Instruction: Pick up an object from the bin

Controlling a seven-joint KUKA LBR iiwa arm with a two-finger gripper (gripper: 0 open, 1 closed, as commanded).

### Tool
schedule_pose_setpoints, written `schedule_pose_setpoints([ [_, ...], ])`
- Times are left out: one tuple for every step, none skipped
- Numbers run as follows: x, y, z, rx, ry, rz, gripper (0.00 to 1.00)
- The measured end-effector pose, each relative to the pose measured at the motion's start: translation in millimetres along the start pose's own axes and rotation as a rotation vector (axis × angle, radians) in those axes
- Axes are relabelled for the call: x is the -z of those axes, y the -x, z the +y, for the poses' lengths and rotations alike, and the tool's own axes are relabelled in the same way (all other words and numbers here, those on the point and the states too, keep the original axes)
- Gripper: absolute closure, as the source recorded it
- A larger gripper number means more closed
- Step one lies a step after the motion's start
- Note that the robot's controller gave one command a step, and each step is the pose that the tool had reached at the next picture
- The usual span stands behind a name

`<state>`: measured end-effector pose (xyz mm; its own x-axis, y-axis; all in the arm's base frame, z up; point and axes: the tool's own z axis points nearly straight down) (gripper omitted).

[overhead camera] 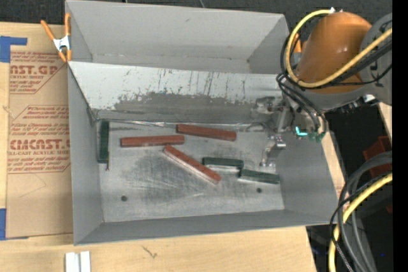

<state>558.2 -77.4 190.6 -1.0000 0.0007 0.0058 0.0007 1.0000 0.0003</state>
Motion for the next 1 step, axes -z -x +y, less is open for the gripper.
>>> schedule_pose_setpoints([
  [4.2, 1.8, 0.2, 0.001, -0.001, -0.008, 0.00],
])
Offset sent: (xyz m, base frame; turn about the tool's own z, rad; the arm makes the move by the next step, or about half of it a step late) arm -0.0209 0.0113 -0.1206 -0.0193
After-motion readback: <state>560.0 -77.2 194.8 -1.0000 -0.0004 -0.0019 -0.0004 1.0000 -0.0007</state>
